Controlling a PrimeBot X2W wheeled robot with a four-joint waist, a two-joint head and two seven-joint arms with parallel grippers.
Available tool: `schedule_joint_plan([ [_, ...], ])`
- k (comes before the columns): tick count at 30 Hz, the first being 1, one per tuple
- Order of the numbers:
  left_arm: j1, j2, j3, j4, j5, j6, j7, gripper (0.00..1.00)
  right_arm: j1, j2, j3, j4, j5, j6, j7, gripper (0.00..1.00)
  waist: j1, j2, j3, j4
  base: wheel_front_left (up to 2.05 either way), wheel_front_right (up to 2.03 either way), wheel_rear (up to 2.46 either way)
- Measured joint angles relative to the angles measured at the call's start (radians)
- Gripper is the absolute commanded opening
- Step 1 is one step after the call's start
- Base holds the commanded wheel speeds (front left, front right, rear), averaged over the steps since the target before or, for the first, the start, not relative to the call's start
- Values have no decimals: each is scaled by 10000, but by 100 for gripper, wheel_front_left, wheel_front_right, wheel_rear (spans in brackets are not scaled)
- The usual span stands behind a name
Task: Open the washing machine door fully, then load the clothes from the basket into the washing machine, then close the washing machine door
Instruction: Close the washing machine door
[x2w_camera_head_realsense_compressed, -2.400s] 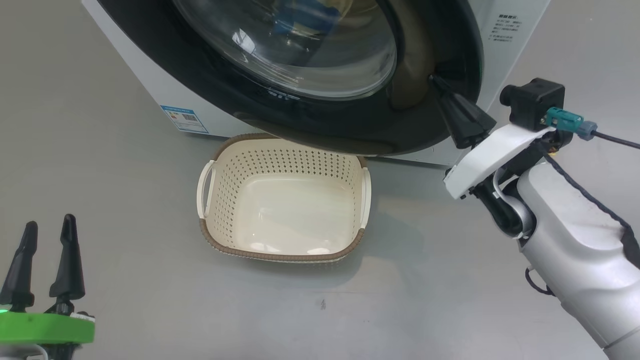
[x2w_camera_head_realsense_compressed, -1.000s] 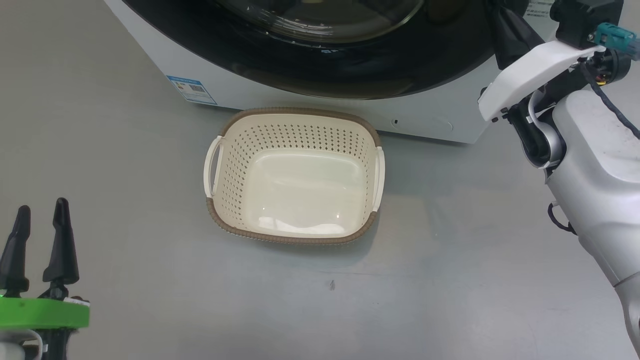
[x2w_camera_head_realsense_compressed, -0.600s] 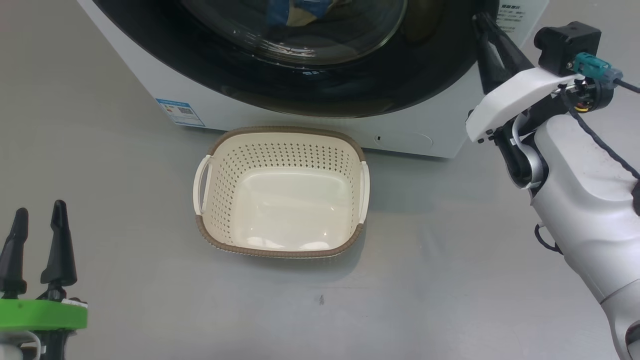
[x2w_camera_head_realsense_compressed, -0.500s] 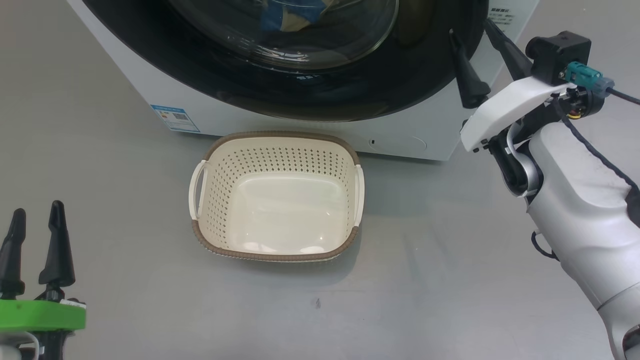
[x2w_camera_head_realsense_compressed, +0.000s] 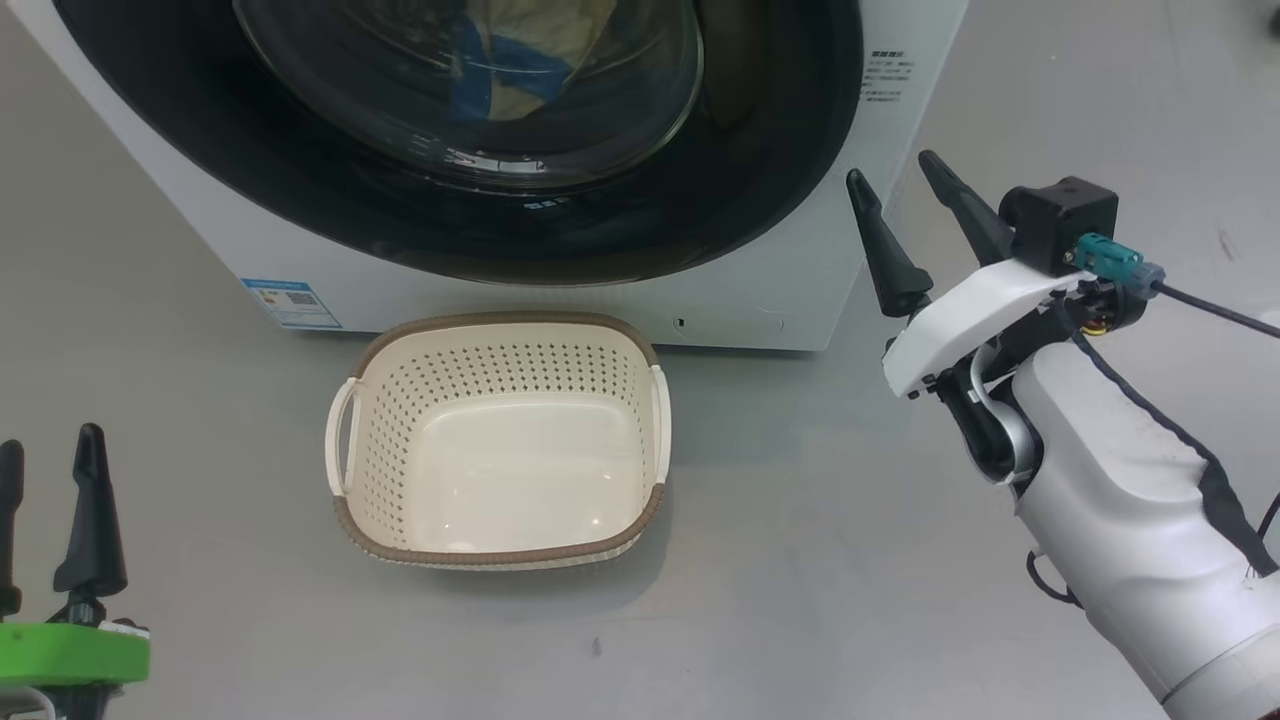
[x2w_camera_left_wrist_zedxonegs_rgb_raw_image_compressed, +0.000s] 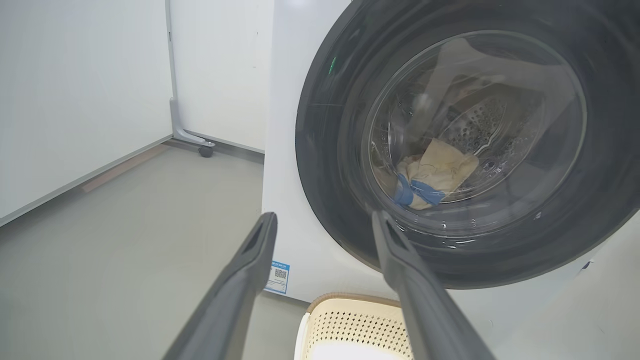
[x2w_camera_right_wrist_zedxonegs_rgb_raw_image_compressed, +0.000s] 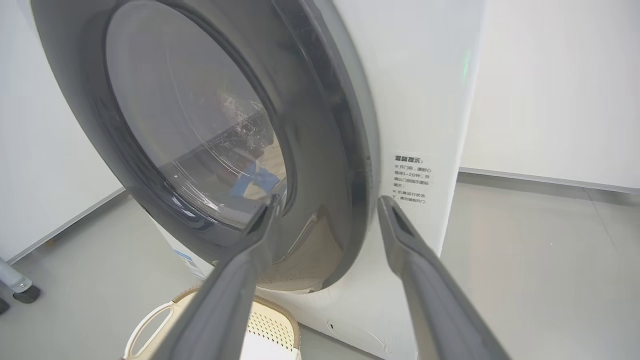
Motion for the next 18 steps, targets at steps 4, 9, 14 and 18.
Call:
schedule_joint_plan([
  [4,113,-25,29,-36,19,0,0,100,373,182,-274,-495,-17,-2,0,100,0,0,-207,-283,0,0,0],
  [9,291,-29,13,-75,44,0,0,100,913,203,-523,-988,-142,2,-2,100,0,0,-483,-628,0,0,0],
  [14,408,-82,113,-148,38,0,0,100,1559,201,-721,-1254,-201,2,-2,100,0,0,-758,-944,0,0,0],
  [18,479,-140,109,-213,36,0,0,100,1871,207,-859,-1519,-318,2,-2,100,0,0,-906,-1113,0,0,0],
])
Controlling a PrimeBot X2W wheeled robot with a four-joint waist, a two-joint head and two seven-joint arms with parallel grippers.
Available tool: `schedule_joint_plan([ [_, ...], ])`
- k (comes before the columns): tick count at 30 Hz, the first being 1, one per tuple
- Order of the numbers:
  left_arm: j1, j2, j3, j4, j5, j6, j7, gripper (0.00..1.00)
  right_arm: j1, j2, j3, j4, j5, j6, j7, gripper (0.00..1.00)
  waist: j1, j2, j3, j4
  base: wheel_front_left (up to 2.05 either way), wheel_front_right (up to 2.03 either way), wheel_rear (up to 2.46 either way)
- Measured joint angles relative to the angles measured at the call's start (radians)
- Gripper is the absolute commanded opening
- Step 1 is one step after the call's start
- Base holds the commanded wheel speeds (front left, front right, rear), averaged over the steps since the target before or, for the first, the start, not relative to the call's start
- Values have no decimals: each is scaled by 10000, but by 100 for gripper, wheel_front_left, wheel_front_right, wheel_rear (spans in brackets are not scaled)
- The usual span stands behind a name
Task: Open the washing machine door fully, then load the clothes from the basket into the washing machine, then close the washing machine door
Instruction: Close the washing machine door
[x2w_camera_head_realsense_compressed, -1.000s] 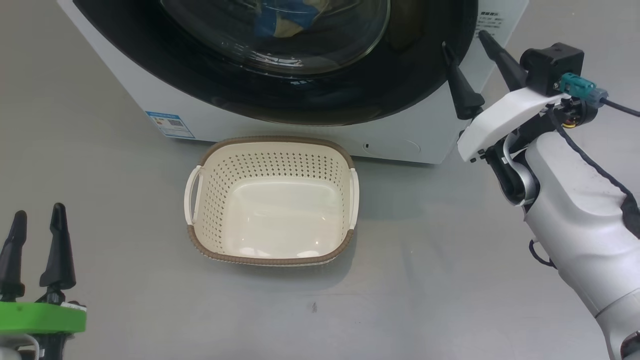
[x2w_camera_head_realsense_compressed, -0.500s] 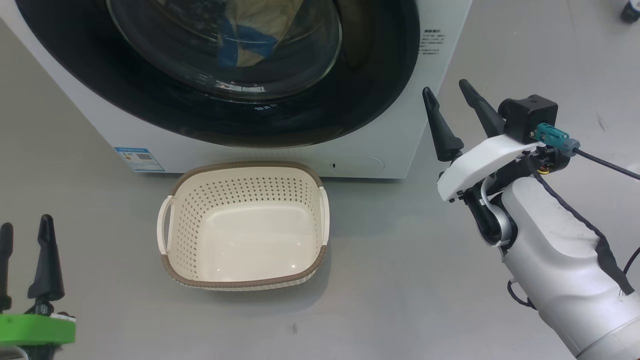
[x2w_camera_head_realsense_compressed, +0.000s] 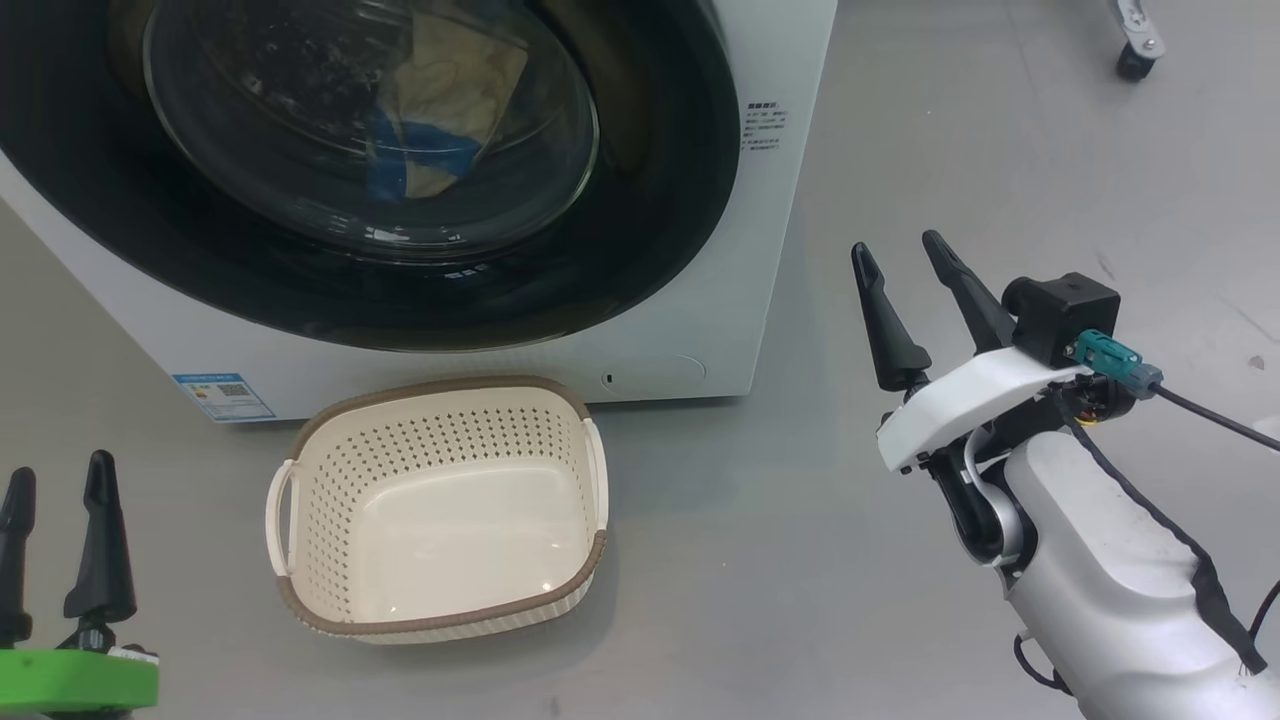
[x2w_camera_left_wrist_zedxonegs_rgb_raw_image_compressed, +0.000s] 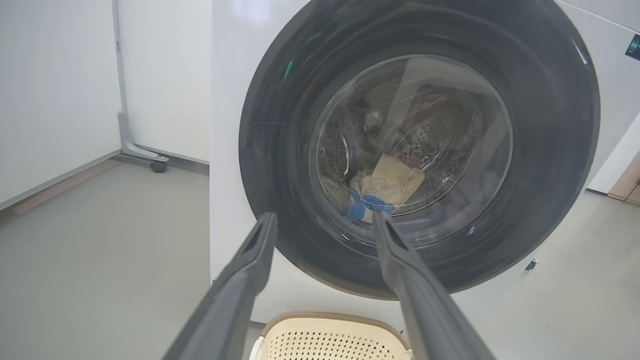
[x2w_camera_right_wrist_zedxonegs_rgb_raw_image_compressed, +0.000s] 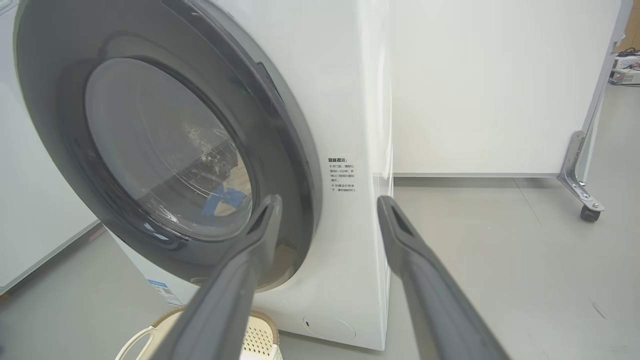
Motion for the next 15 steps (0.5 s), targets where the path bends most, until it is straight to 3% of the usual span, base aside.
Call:
schedule_joint_plan([
  [15,207,-104,-27,-71,10,0,0,100,1272,-15,-408,-510,-397,0,0,100,0,0,-442,-522,0,0,0],
])
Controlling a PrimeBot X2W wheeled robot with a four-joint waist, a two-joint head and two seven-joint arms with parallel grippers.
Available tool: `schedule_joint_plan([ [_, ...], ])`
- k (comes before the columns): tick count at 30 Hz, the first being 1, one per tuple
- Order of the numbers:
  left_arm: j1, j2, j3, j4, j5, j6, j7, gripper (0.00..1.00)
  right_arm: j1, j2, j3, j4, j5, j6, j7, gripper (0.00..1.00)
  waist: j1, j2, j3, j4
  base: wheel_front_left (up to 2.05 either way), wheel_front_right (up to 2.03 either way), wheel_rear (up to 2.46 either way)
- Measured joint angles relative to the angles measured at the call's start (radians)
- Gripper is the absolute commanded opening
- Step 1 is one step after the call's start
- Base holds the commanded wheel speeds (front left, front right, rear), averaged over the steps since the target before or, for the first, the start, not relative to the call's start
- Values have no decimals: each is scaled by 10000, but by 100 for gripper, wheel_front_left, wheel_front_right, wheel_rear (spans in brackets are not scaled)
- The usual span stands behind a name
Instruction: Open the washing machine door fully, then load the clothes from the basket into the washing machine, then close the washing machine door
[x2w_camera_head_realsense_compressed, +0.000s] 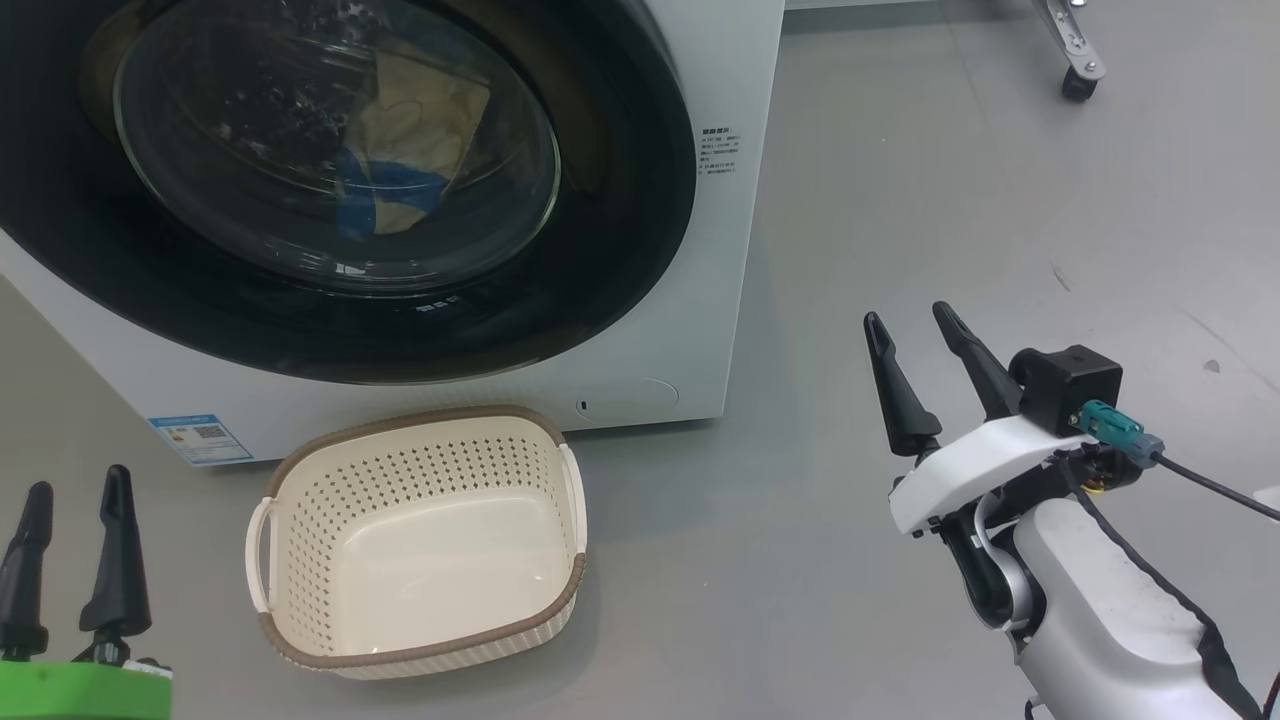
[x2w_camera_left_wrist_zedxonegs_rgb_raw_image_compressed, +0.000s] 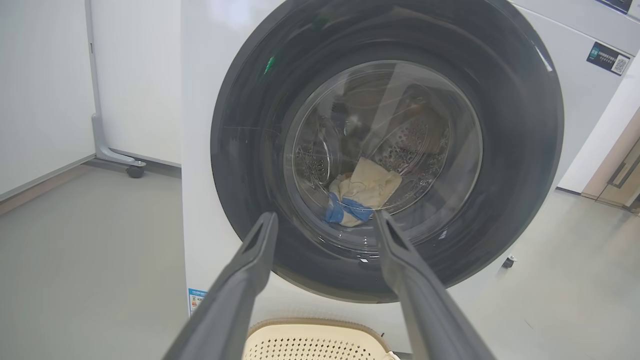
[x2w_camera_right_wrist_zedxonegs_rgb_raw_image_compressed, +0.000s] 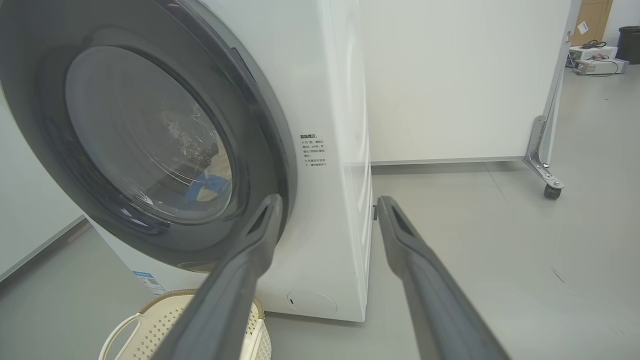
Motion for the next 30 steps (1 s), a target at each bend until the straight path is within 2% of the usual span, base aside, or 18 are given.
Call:
schedule_joint_plan([
  [30,195,-17,-224,19,29,0,0,100,844,-52,-483,-512,-353,128,0,100,0,0,-298,79,0,0,0],
])
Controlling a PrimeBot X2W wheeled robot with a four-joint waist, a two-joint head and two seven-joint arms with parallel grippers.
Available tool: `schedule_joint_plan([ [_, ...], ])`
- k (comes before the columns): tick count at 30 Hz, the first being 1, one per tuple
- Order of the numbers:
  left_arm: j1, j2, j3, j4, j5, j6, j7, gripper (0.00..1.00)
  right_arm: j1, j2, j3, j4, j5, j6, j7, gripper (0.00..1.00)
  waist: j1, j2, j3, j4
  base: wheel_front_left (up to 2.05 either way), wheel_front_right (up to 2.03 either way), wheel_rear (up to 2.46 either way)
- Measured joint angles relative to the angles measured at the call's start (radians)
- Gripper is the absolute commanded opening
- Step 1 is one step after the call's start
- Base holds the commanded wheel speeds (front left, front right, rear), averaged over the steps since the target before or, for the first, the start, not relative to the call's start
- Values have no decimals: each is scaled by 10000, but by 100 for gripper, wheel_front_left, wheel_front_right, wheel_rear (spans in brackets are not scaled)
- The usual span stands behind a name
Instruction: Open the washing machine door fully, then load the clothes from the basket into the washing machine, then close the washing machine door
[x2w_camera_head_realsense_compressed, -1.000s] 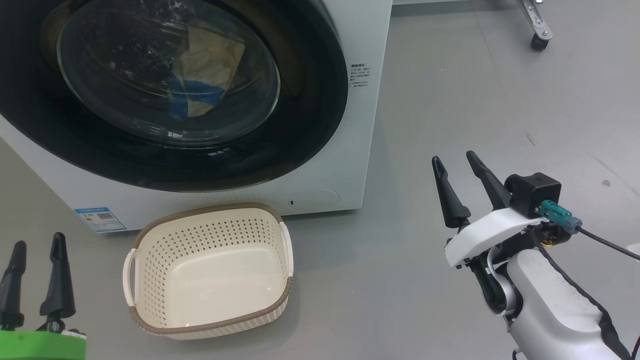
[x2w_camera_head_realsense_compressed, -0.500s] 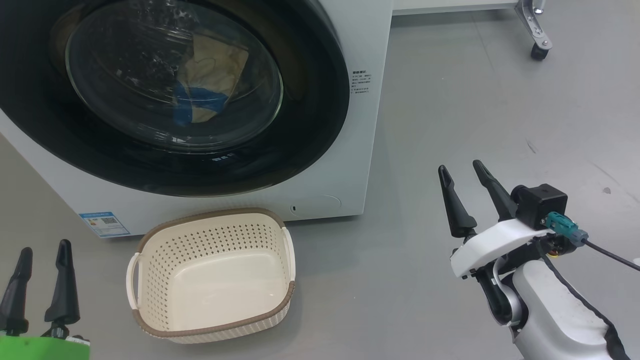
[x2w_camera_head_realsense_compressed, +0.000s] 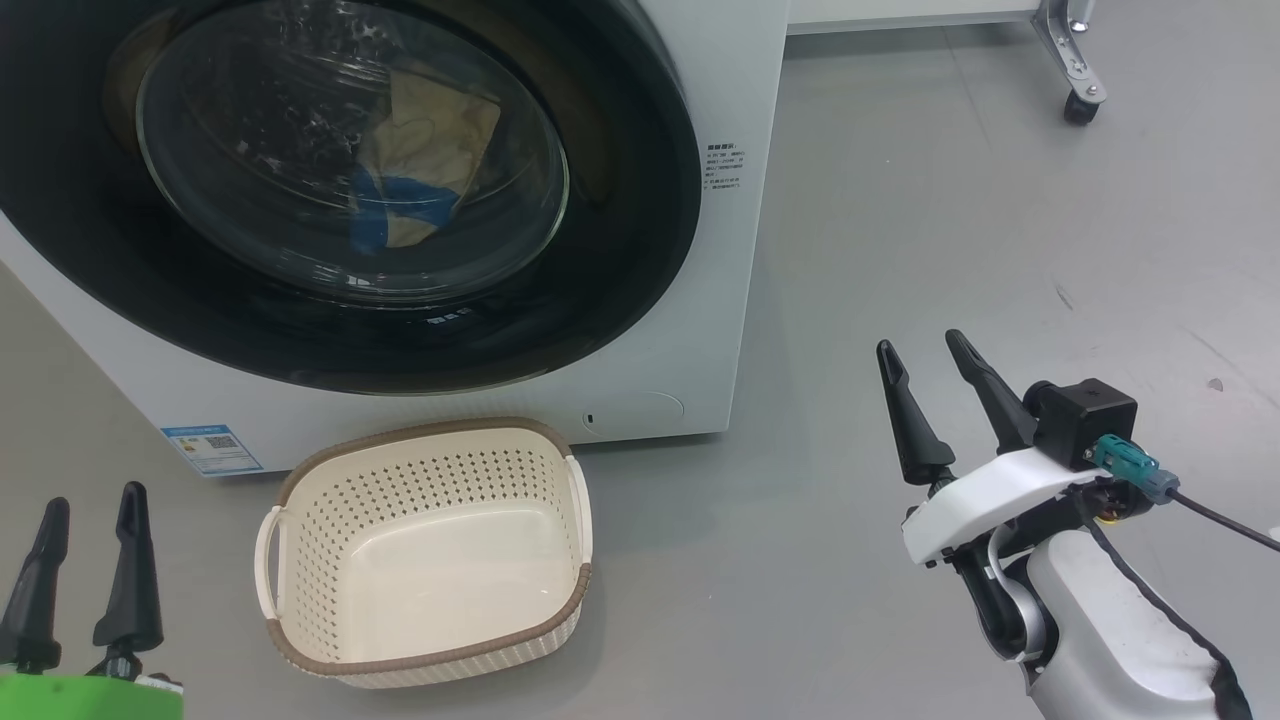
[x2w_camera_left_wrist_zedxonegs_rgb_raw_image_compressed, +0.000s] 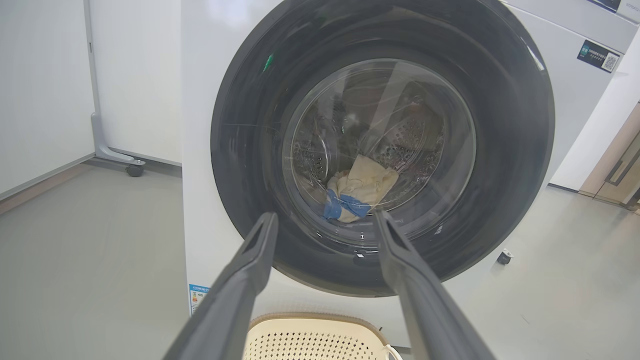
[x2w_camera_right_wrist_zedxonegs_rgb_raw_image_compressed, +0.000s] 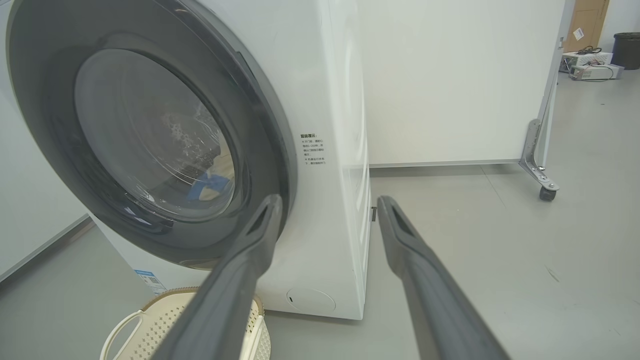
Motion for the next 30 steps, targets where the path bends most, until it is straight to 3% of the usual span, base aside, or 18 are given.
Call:
schedule_joint_plan([
  [10,9,0,-15,0,0,0,0,100,142,23,-113,-75,-86,52,0,100,0,0,9,-4,0,0,0],
  [11,10,0,-35,-2,-2,0,0,0,186,27,-119,-77,-88,63,0,0,0,0,13,-4,0,0,0],
  [18,93,-769,-380,568,-77,2,59,0,987,295,42,472,-40,73,19,0,0,0,15,-5,0,0,0],
  [30,167,-1003,-201,631,-1131,12,399,0,1017,431,-610,391,1248,132,376,0,0,0,-78,49,0,0,0],
])
